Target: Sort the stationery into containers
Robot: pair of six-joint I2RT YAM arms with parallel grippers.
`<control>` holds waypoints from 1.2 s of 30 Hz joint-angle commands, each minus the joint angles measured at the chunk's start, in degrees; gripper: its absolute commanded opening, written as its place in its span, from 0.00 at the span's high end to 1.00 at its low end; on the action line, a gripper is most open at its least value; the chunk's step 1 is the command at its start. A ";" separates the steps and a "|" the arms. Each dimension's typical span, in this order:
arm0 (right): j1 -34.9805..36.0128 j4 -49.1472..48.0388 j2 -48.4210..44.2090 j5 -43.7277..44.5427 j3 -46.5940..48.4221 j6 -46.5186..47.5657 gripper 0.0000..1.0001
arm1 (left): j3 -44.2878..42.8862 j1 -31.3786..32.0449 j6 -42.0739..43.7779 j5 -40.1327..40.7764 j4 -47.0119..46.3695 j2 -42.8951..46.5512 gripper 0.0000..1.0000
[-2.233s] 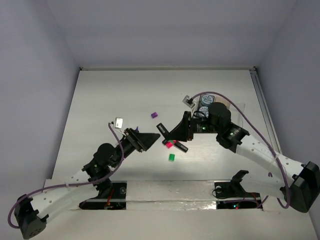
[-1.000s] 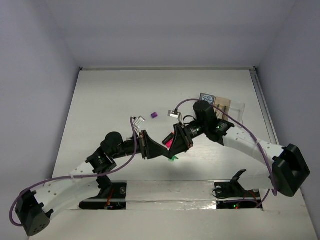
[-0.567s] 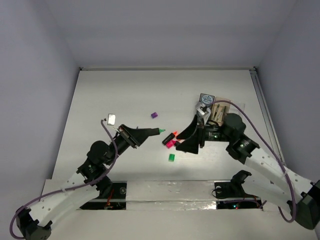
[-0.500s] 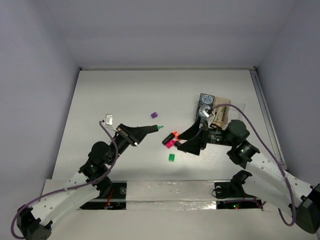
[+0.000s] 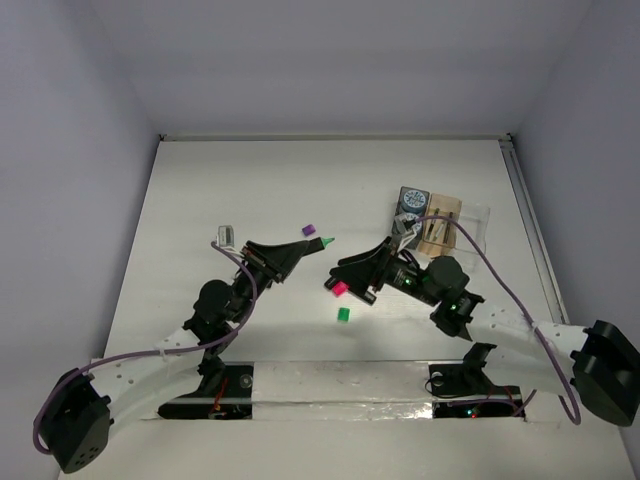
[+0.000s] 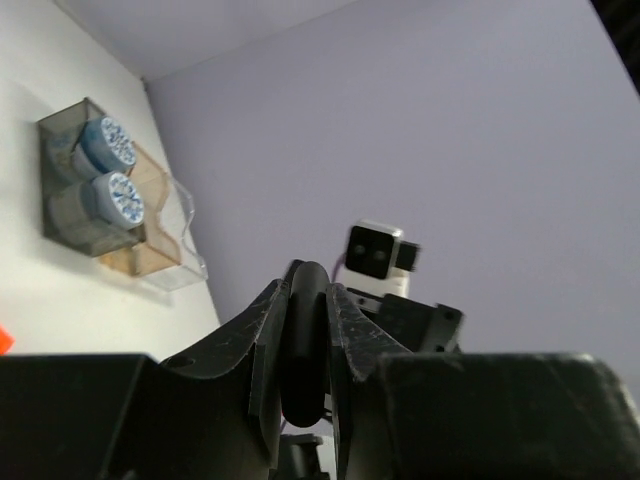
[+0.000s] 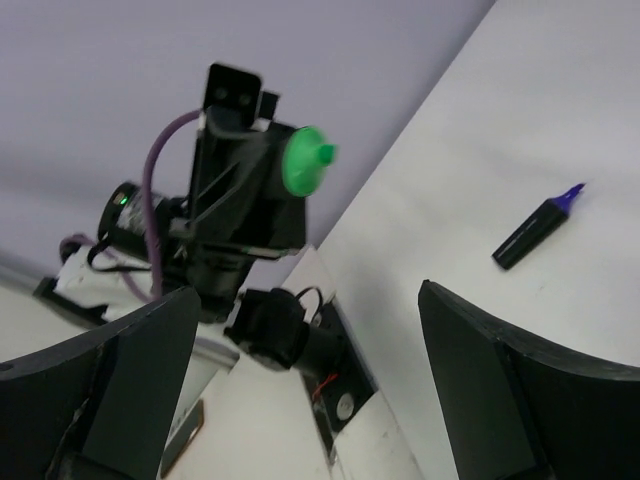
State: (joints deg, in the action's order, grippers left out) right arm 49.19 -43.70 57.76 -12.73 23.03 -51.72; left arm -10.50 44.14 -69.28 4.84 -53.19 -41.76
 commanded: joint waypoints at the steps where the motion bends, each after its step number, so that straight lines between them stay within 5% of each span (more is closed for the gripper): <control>1: 0.90 -8.33 3.23 8.77 1.23 -1.62 0.05 | -0.13 -0.11 -0.60 0.08 -7.81 0.98 1.00; 11: 2.66 -17.02 11.05 12.38 3.16 -2.42 0.23 | 1.80 -0.11 -1.56 -0.89 -8.42 1.41 1.00; 22: 3.19 -20.02 13.61 10.19 5.71 1.01 0.30 | 2.06 -0.11 -2.18 -2.38 -9.04 -0.60 1.00; 30: 3.72 -19.93 15.19 9.13 7.38 1.62 0.49 | 2.42 -0.11 -2.62 -3.70 -10.27 -2.45 1.00; 36: 3.72 -18.35 14.93 9.65 8.00 1.72 0.79 | 2.42 -0.11 -2.71 -4.49 -9.92 -2.45 1.00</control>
State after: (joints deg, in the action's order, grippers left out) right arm 52.36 -59.75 72.86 -3.42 28.08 -51.64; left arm -8.34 44.14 -72.31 1.72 -59.92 -44.40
